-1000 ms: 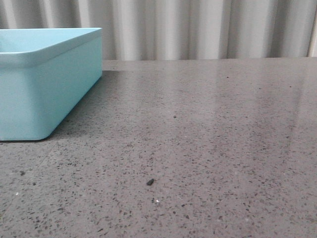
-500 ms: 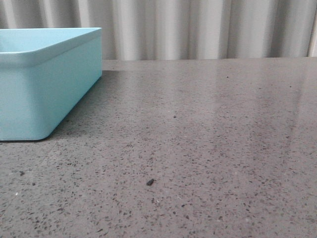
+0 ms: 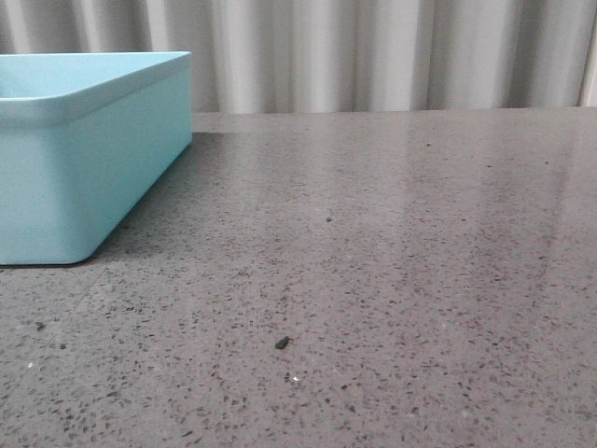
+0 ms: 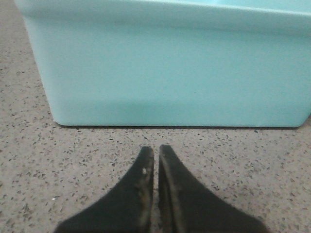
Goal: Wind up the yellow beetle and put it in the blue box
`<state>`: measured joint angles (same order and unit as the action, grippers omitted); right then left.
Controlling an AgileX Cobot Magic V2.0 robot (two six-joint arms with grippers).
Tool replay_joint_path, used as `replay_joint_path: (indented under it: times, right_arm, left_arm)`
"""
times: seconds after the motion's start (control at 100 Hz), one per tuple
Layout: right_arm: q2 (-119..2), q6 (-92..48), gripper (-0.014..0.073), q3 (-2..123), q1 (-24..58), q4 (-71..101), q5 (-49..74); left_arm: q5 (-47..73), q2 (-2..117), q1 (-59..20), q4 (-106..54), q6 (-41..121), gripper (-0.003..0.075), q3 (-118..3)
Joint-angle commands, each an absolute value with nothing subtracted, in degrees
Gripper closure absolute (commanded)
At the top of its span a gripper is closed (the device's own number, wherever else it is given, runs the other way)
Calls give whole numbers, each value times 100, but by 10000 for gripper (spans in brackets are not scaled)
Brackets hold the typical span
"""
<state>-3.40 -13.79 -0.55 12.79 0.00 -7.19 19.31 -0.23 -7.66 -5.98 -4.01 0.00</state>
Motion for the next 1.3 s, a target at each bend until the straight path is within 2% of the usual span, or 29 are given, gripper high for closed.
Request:
replay_joint_path:
  times: [0.0, 0.51, 0.92, 1.29]
  right_arm:
    - [-430, -1242, 654, -213, 1131, -77, -892]
    - [-430, -1242, 654, -213, 808, -77, 781]
    - [-387, -1242, 654, -213, 243, -77, 1241]
    - [-266, -1242, 654, -213, 211, -77, 1665]
  left_arm:
    - [1724, -198, -768, -618, -453, 741, 143]
    - [1724, -198, -768, -618, -453, 741, 143]
    - [1724, -198, -768, -618, -453, 741, 143]
    - [1724, -198, -768, -618, -453, 741, 143]
